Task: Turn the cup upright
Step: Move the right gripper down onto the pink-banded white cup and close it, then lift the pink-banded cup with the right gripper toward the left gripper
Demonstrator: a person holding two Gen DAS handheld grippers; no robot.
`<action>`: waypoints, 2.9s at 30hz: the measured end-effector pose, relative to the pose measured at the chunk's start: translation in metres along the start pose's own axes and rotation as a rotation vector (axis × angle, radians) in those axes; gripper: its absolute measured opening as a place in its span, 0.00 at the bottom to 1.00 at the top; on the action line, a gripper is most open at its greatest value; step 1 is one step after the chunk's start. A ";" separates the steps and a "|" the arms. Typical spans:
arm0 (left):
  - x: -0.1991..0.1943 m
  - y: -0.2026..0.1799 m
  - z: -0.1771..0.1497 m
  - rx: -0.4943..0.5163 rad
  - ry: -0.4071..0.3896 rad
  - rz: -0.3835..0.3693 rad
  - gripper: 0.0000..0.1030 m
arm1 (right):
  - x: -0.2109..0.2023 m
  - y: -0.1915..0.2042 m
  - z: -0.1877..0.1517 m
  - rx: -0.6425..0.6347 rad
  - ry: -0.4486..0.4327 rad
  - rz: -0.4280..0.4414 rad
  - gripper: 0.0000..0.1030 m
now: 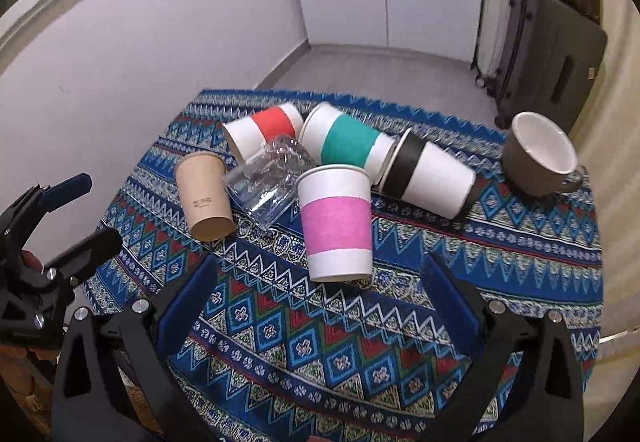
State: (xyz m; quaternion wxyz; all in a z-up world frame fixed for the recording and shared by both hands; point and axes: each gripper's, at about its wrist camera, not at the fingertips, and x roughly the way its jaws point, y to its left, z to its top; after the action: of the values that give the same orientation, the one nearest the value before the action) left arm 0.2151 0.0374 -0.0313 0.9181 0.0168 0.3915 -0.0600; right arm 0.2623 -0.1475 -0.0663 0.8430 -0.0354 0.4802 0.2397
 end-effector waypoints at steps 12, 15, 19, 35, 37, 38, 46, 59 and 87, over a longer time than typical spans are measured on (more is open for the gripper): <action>0.030 0.011 -0.009 -0.003 0.060 -0.006 0.94 | 0.061 -0.002 0.038 -0.016 0.216 -0.050 0.96; 0.031 0.011 -0.010 0.006 0.062 -0.008 0.94 | 0.077 0.000 0.042 -0.019 0.290 -0.070 0.91; 0.029 0.012 -0.011 0.009 0.060 -0.004 0.94 | 0.087 0.009 0.045 -0.052 0.336 -0.092 0.90; 0.028 0.012 -0.012 0.012 0.065 -0.011 0.94 | 0.114 0.013 0.044 -0.004 0.445 -0.179 0.58; 0.027 0.012 -0.013 0.014 0.063 -0.010 0.94 | 0.113 0.010 0.044 0.018 0.445 -0.171 0.58; 0.027 0.012 -0.013 0.014 0.063 -0.011 0.94 | 0.112 0.009 0.043 0.028 0.445 -0.169 0.58; 0.023 0.011 -0.012 0.012 0.064 -0.018 0.94 | 0.095 0.002 0.035 0.160 0.419 -0.100 0.58; -0.006 0.010 -0.023 -0.008 0.058 -0.037 0.94 | 0.051 0.006 -0.034 0.353 0.373 -0.015 0.58; -0.024 0.015 -0.061 -0.034 0.137 -0.051 0.94 | 0.034 0.034 -0.093 0.373 0.362 -0.007 0.59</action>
State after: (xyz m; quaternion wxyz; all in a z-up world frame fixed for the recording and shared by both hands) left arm 0.1564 0.0592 -0.0564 0.8874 -0.0049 0.4547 -0.0755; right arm 0.1878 -0.1323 -0.1383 0.7362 0.0770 0.6589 0.1339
